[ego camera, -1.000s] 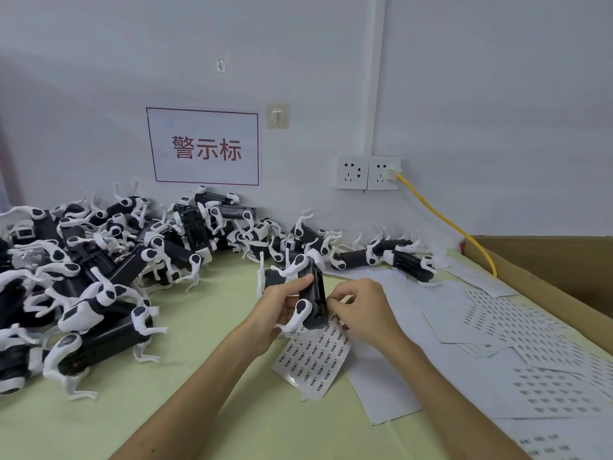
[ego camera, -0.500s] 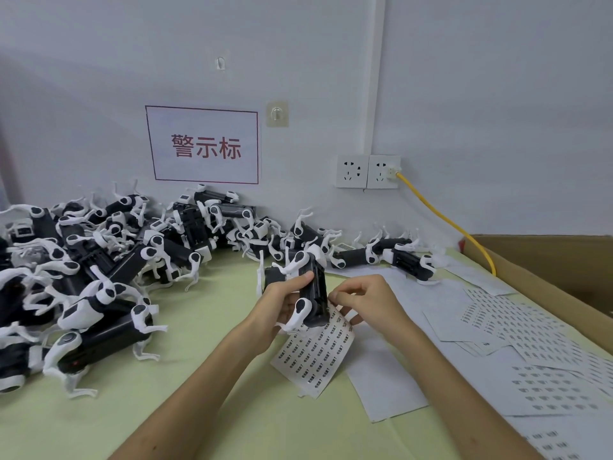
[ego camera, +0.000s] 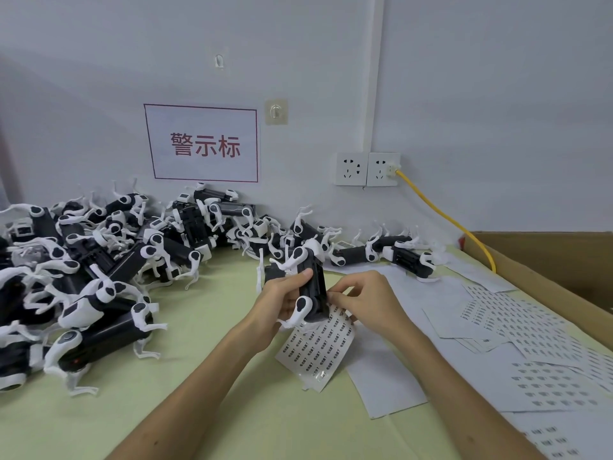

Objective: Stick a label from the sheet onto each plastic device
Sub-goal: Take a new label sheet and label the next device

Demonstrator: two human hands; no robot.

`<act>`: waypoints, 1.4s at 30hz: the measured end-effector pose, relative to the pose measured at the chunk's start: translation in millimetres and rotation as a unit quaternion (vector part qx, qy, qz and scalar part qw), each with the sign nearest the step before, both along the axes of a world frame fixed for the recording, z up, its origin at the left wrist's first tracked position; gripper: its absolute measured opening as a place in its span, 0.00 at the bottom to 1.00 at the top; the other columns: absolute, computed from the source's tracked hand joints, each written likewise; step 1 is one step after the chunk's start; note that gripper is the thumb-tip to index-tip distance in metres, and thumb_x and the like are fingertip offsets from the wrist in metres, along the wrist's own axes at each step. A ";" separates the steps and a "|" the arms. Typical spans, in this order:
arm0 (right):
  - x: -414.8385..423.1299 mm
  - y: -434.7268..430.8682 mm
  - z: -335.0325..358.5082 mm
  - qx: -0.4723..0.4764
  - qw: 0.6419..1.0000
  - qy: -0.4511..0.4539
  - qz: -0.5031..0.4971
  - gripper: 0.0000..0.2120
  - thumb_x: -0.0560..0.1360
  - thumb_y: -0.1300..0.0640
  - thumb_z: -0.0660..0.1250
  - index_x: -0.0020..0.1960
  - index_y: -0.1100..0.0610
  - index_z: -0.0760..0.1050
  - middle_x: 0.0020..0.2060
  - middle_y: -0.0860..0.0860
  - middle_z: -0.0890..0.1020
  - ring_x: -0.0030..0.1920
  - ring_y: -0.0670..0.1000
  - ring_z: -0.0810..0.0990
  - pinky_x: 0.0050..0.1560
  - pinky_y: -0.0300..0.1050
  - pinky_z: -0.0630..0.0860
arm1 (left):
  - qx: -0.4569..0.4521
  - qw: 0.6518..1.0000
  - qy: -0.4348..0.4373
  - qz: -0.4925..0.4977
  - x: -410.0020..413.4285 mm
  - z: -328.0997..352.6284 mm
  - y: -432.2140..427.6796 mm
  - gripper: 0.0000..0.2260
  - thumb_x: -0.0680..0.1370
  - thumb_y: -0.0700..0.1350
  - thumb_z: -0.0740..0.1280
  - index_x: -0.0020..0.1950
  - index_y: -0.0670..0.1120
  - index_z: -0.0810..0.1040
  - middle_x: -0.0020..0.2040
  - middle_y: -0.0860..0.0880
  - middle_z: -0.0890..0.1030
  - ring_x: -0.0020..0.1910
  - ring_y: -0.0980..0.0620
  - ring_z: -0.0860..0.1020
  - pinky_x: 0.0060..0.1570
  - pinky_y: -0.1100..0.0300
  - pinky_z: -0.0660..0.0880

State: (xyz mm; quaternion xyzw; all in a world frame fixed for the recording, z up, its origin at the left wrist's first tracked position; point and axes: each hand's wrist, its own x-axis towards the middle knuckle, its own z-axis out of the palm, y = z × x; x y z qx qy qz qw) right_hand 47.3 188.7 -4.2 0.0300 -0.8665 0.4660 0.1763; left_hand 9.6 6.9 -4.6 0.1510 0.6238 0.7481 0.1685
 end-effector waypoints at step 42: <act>1.4 2.7 3.7 -0.070 0.990 0.124 -0.009 0.03 0.71 0.49 0.77 0.42 0.44 0.83 0.35 0.45 0.84 0.29 0.44 0.74 0.34 0.34 0.71 | 0.164 0.979 -0.068 -0.101 0.5 6.8 -6.4 0.22 0.78 0.53 0.64 0.65 0.39 0.79 0.60 0.36 0.81 0.54 0.42 0.83 0.43 0.57 0.80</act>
